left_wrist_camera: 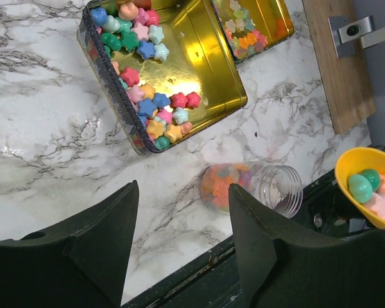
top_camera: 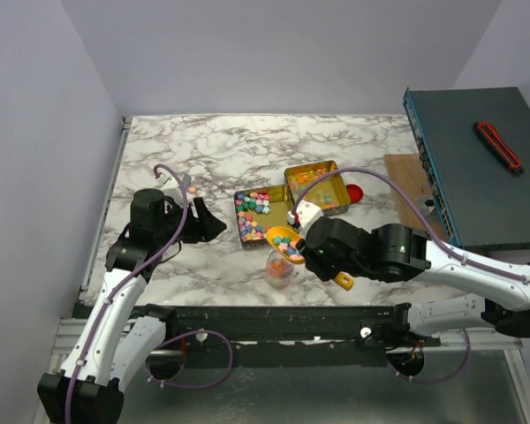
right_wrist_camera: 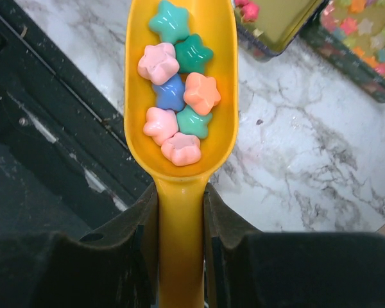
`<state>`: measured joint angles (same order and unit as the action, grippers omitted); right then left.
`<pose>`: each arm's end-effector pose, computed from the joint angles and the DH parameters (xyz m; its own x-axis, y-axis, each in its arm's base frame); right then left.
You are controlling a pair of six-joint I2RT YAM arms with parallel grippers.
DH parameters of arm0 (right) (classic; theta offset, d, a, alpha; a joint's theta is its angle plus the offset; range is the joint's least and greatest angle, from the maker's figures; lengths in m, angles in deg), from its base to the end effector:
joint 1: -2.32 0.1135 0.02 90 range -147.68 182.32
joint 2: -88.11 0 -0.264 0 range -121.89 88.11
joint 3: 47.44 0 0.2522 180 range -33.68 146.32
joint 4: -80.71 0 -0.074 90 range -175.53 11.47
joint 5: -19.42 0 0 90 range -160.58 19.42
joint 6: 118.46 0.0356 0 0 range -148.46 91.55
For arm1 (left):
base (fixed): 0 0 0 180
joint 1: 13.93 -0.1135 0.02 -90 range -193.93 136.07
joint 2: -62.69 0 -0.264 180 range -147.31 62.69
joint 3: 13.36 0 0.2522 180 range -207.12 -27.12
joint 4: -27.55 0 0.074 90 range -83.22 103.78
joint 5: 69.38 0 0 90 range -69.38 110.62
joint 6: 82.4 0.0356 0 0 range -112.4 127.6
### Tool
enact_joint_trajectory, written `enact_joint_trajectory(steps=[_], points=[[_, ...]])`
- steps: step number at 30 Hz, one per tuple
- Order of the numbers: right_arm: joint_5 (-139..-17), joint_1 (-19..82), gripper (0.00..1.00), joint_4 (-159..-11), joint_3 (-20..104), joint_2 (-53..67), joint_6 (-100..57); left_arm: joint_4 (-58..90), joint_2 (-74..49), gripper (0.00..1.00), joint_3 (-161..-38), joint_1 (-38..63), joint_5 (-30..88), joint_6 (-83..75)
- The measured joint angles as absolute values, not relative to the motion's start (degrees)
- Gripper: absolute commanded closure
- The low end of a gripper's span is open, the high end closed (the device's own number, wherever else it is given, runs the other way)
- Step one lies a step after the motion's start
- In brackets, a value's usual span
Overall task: Pack the candies
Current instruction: Place the fake candies in the packing bottle.
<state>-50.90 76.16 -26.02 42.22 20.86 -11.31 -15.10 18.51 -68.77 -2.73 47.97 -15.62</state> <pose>0.0724 0.2069 0.3697 -0.4555 -0.5744 -0.6802 -0.7440 0.6652 -0.0635 0.1618 -0.0487 0.2915 -0.6896 -0.2204 -0.6898 0.3104 0.7707 -0.5566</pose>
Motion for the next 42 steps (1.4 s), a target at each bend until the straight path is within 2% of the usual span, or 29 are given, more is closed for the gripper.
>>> enact_joint_trajectory(steps=[15,34,42], points=[[-56.4,79.2,0.99,-15.0,42.2,20.3,-0.9,-15.1,19.4,0.40,-68.8,-2.7,47.6,-15.5],[-59.0,79.2,0.99,-7.4,49.6,9.1,4.1,-15.1,21.4,0.40,-68.8,-2.7,47.7,-15.5],[-61.4,79.2,0.99,-5.8,51.7,7.9,4.8,-15.1,22.0,0.39,-68.8,-1.8,47.7,-15.5]])
